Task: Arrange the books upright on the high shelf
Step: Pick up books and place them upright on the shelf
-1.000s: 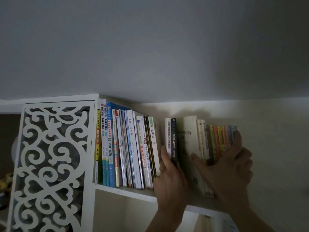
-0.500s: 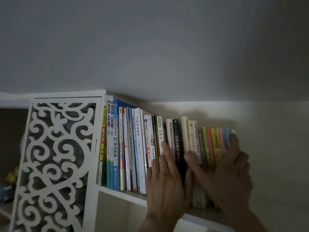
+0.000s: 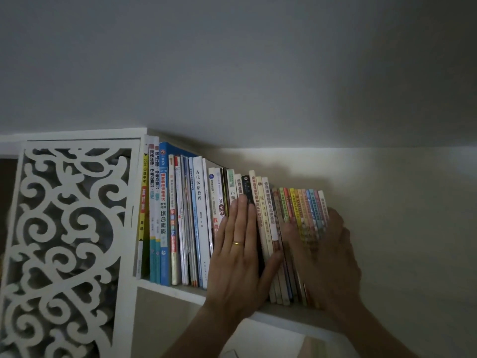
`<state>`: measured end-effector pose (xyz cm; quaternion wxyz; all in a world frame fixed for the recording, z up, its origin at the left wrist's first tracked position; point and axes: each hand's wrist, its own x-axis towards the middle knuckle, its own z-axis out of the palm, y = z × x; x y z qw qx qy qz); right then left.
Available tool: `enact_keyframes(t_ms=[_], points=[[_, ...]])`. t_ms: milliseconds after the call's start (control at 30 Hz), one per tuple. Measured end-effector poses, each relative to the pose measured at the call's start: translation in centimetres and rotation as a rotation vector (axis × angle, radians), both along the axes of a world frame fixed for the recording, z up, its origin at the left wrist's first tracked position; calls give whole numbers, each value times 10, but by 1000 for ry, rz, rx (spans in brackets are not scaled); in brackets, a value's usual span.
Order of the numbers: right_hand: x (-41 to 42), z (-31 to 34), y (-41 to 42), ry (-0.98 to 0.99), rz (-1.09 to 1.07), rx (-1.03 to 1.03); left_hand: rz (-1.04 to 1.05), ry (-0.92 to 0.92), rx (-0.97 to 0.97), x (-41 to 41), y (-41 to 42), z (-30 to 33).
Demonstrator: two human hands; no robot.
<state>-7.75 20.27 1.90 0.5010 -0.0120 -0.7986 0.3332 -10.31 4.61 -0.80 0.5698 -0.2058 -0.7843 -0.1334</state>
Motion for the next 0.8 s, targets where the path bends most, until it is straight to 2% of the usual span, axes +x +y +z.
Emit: enact_keyframes(t_ms=[67,133,300,367,467,800], points=[[3,-3,12,-62,82,-119,-25,41,-90,5,5,-1],[4,-11,17,-145,109,-133,-87,52,-130,7,11,-2],[13,-13,18,-238,180,-106,-253,202,157,10,1,52],[15,-12,19,-282,197,-96,-238,116,207,7,-13,84],[18,-13,13,-300,147,-57,-257,-5,94,-4,-32,106],[14,-15,7,-244,53,7,-500,-174,166,-9,-45,101]])
